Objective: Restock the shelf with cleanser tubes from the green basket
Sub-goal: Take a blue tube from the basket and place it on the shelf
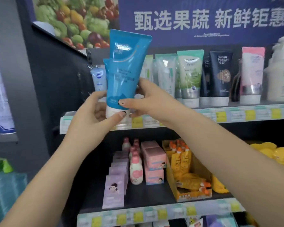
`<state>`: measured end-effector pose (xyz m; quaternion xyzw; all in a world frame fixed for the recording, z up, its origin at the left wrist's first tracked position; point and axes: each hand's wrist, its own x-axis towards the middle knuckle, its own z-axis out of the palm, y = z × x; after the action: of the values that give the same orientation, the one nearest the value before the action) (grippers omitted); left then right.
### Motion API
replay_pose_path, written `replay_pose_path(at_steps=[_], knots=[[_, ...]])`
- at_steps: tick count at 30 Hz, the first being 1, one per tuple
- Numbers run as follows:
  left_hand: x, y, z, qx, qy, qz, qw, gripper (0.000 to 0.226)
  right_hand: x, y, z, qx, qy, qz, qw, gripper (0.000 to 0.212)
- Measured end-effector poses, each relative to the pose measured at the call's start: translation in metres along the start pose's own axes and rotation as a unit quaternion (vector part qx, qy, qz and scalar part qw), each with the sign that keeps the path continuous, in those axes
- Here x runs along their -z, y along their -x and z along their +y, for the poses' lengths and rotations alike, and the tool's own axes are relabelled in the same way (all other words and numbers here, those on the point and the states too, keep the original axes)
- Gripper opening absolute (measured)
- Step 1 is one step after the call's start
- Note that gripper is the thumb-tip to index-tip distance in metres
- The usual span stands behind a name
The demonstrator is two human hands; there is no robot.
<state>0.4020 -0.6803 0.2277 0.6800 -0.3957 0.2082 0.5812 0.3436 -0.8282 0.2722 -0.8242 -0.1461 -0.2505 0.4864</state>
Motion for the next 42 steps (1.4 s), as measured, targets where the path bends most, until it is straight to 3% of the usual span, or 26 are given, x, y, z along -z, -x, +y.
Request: replay_pose_path(at_steps=[6, 15, 24, 29, 42], knots=[[0.006, -0.043, -0.005, 0.029, -0.098, 0.064, 0.993, 0.044, -0.032, -0.044, 0.000, 0.031, 0.054, 0.125, 0.990, 0.048], [-0.005, -0.074, -0.029, 0.062, -0.184, 0.028, 0.981, 0.042, -0.055, -0.070, 0.024, -0.034, 0.131, 0.171, 0.976, 0.074], [-0.009, -0.085, -0.037, 0.079, -0.253, -0.025, 0.964, 0.041, -0.051, -0.075, 0.031, -0.069, 0.165, 0.146, 0.973, 0.082], [-0.014, -0.086, -0.038, 0.098, -0.299, -0.019, 0.949, 0.041, -0.048, -0.078, 0.031, -0.094, 0.172, 0.125, 0.972, 0.085], [-0.017, -0.090, -0.041, 0.131, -0.361, -0.040, 0.922, 0.037, -0.046, -0.075, 0.035, -0.085, 0.227, 0.093, 0.966, 0.078]])
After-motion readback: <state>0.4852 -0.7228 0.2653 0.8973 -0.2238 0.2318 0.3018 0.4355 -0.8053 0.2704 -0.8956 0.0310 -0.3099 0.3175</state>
